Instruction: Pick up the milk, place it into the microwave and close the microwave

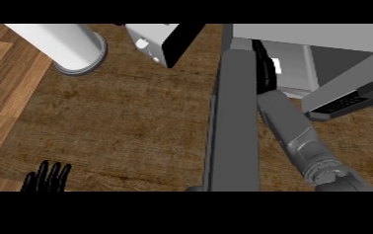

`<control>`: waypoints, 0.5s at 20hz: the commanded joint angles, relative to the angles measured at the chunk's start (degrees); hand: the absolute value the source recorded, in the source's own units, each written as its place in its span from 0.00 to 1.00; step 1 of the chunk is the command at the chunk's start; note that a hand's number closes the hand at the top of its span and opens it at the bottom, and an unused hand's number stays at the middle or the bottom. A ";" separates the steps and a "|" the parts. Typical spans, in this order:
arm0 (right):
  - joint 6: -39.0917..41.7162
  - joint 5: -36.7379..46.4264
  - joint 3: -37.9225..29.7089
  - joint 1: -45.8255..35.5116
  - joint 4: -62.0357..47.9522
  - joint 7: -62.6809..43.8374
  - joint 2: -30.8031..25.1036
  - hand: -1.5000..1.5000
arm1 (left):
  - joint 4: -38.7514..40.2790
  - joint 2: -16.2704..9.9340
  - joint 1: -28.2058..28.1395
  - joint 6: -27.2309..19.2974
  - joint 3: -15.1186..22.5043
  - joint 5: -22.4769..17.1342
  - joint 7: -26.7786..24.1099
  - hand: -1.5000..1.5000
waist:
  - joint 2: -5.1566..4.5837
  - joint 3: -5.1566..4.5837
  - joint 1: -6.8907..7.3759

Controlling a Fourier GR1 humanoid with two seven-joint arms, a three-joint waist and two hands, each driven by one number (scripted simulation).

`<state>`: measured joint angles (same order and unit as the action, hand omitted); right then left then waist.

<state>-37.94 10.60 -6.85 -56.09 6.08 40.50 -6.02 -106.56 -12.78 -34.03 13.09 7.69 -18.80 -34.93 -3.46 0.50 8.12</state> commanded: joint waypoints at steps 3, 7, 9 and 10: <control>9.47 -4.73 -4.43 3.49 1.91 6.05 1.38 0.00 | -0.28 0.76 0.03 -0.27 0.61 0.49 -0.37 0.00 | 0.74 -0.09 -2.14; 16.02 -6.57 -6.17 7.14 1.66 10.47 0.87 0.00 | -0.19 1.26 -0.28 -0.95 1.07 1.46 -0.29 0.00 | 1.06 -0.14 -3.19; 17.26 -7.53 -7.18 7.70 1.80 11.91 1.23 0.00 | -2.46 -0.13 -3.34 0.45 0.19 -0.26 -0.13 0.00 | 1.27 -0.13 -2.64; 19.24 -7.13 -6.75 9.83 1.46 13.82 0.73 0.00 | -5.08 0.22 -3.15 -1.20 0.89 0.00 2.48 0.00 | 1.56 -0.13 -3.76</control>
<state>-23.45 4.46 -12.64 -49.27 7.82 50.24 -5.28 -108.47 -12.58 -36.29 12.98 8.17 -18.56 -34.79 -2.33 0.38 5.47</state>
